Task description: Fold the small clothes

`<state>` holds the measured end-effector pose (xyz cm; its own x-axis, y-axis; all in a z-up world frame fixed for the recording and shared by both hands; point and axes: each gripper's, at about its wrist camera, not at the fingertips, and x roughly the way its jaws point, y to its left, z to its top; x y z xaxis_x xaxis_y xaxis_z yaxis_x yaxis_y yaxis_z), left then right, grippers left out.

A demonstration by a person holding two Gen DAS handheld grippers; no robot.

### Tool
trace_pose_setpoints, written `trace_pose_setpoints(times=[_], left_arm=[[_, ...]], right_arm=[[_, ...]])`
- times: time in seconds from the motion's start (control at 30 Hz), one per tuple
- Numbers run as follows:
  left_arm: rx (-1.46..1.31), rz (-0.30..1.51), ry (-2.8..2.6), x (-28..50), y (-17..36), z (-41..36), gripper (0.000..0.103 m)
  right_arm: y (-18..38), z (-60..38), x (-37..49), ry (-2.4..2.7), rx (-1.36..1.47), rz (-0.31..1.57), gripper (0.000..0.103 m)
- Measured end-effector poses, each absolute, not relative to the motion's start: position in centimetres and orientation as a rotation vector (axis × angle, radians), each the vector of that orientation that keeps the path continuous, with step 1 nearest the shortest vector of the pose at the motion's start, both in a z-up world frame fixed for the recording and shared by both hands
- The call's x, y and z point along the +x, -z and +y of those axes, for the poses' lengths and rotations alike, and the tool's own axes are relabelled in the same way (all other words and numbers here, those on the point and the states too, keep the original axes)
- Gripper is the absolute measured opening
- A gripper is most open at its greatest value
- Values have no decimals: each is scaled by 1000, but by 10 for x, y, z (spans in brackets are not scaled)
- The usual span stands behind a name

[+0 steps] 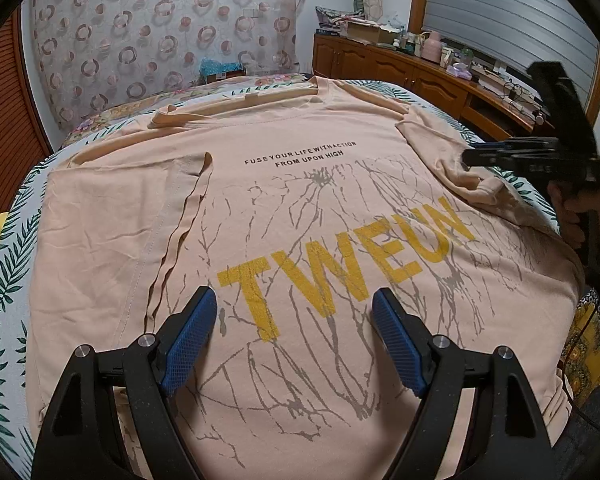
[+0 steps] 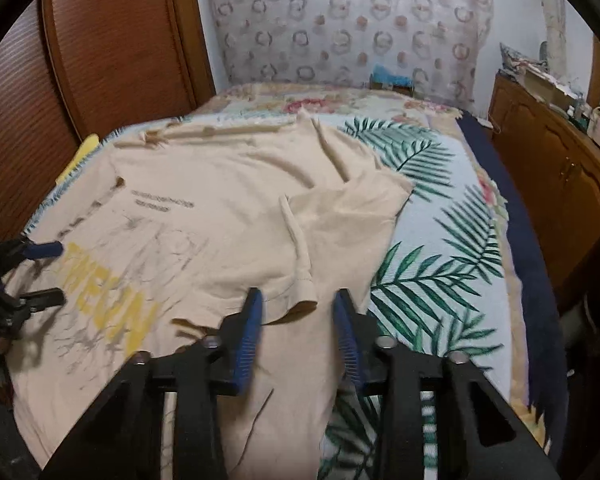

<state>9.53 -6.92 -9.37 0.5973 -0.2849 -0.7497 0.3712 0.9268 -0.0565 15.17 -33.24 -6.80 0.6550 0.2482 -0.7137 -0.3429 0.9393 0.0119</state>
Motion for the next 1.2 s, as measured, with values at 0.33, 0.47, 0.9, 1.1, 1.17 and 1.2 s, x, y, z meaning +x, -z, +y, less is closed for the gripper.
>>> trace_pose_setpoints(times=[0.33, 0.47, 0.9, 1.1, 1.17, 1.2], left_arm=[[121, 849, 375, 96, 93, -70, 81], [125, 849, 373, 95, 93, -72, 81], [122, 848, 374, 95, 94, -72, 81], [124, 848, 373, 95, 94, -72, 81], [122, 847, 374, 94, 94, -71, 81], [121, 847, 375, 94, 94, -72, 81]], right_arm=[[43, -283, 168, -413, -257, 746, 4], [29, -258, 171, -421, -293, 708, 4], [20, -241, 189, -528, -193, 702, 4], [15, -243, 179, -577, -162, 673, 28], [18, -248, 171, -542, -186, 674, 38], [20, -253, 167, -516, -198, 679, 38]])
